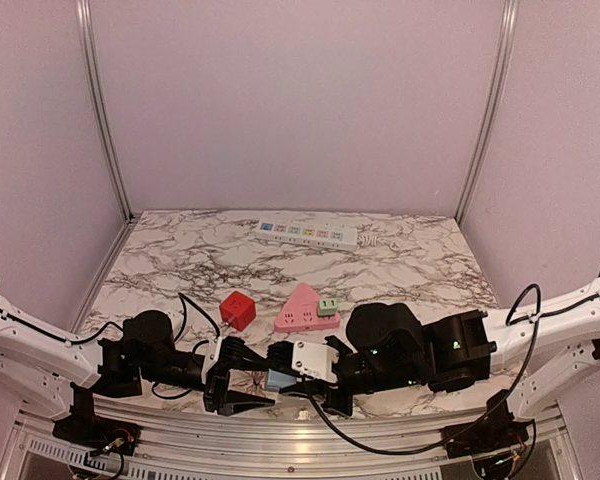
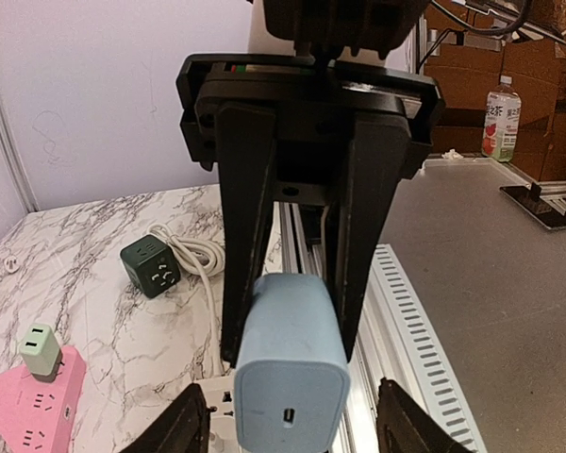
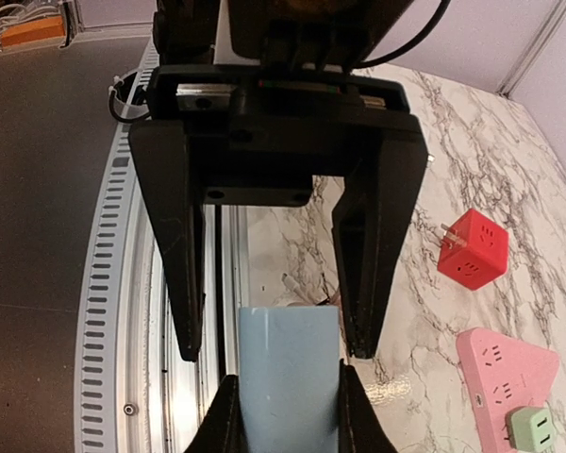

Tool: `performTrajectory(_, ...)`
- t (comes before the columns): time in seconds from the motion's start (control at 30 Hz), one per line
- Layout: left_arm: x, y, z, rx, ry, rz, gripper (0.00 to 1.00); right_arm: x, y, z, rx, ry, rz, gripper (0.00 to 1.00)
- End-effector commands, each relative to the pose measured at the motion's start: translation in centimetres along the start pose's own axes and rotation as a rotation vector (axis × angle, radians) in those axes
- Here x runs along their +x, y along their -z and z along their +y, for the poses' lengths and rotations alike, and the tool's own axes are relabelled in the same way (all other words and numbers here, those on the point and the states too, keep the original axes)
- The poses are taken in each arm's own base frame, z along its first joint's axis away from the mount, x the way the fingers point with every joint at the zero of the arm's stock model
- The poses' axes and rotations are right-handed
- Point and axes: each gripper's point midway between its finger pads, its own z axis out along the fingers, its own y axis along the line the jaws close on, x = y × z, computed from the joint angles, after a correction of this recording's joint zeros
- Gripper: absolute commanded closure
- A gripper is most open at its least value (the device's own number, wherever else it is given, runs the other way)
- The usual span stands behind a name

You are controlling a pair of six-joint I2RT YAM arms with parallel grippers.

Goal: Insert the plug
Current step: Pass from the right arm to the left

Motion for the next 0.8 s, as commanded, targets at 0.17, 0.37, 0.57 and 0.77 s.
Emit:
performTrajectory(0.17, -1.0, -0.1, -0.1, 0.009, -0.014, -0.035, 0.54, -1.5, -0.2, 0.1, -0.017, 0.000, -0.042, 1.00)
performTrajectory(0.37, -0.9, -0.2, -0.1, 0.011, -0.012, -0.032, 0.72, -1.5, -0.3, 0.1, -0.021, 0.000, -0.037, 1.00)
performTrajectory(0.57, -0.7, -0.2, 0.0, 0.006, -0.013, -0.026, 1.00, -1.5, -0.2, -0.2, -0.003, 0.003, -0.024, 0.97)
performTrajectory(0.77, -0.2, 0.1, 1.5, -0.091, -0.033, -0.004, 1.00, -0.5, 1.6, -3.0, 0.156, -0.053, 0.013, 0.29)
